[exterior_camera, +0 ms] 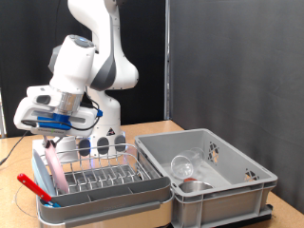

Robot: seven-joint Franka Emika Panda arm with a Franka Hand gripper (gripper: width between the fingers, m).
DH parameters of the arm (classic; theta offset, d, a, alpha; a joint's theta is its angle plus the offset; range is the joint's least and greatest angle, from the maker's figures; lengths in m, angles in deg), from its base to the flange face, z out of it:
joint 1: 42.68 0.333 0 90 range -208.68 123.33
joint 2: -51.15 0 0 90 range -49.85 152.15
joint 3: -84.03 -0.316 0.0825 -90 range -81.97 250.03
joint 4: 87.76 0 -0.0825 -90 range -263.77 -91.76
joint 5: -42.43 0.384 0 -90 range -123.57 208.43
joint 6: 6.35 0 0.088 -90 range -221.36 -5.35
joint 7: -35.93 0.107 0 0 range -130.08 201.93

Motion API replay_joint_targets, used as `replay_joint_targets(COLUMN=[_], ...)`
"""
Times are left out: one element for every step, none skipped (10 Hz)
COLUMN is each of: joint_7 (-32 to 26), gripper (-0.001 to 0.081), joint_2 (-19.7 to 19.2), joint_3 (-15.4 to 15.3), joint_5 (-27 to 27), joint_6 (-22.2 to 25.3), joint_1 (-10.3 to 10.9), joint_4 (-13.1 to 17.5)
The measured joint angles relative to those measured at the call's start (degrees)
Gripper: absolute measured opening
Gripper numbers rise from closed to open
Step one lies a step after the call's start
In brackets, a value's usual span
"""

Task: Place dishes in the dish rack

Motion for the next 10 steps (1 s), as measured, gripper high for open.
replay_joint_targets(joint_7=[0.0, 0.0, 0.0, 0.1, 0.3, 0.4, 0.4, 0.4, 0.4, 0.4], gripper=[0.0034, 0.0034, 0.0034, 0.0034, 0.0034, 0.0034, 0.0034, 0.0034, 0.0034, 0.0087], joint_2=[-0.3, -0.3, -0.4, -0.5, -0.8, -1.0, -1.2, -1.2, -1.3, -2.0], joint_3=[0.0, 0.0, 0.0, 0.0, 0.0, -0.1, -0.1, -0.2, -0.4, -0.6], joint_5=[-0.2, -0.3, -0.4, -0.4, -0.5, -0.5, -0.5, -0.6, -0.6, -0.6], joint_6=[-0.5, -0.6, -0.6, -0.6, -0.7, -0.8, -1.0, -1.0, -1.0, -1.0], joint_1=[0.0, 0.0, 0.0, 0.0, 0.0, 0.0, 0.0, 0.0, 0.1, 0.1], joint_4=[-0.1, 0.0, 0.0, 0.1, 0.2, 0.4, 0.5, 0.5, 0.4, 0.1])
